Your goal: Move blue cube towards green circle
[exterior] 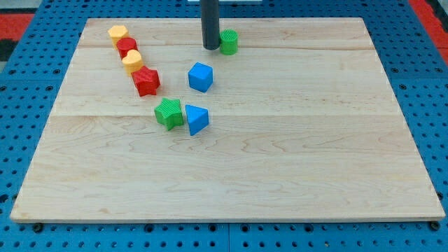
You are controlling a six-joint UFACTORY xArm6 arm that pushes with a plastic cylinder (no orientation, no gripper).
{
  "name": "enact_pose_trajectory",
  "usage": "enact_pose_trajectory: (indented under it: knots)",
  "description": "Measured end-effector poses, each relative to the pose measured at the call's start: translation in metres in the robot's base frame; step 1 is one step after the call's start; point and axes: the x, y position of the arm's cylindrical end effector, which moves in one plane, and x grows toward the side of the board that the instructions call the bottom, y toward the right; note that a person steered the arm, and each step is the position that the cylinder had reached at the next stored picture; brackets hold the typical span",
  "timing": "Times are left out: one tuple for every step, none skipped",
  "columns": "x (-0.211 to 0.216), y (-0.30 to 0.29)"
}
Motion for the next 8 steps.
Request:
enact_pose_trajectory:
  knots:
    - [0.035,-0.010]
    - [0.076,0.049]
    - [0.134,0.023]
    - [0.137,-0.031]
    - [0.108,-0.036]
    - [0.084,-0.033]
    - [0.094,-0.030]
    - [0.104,-0.025]
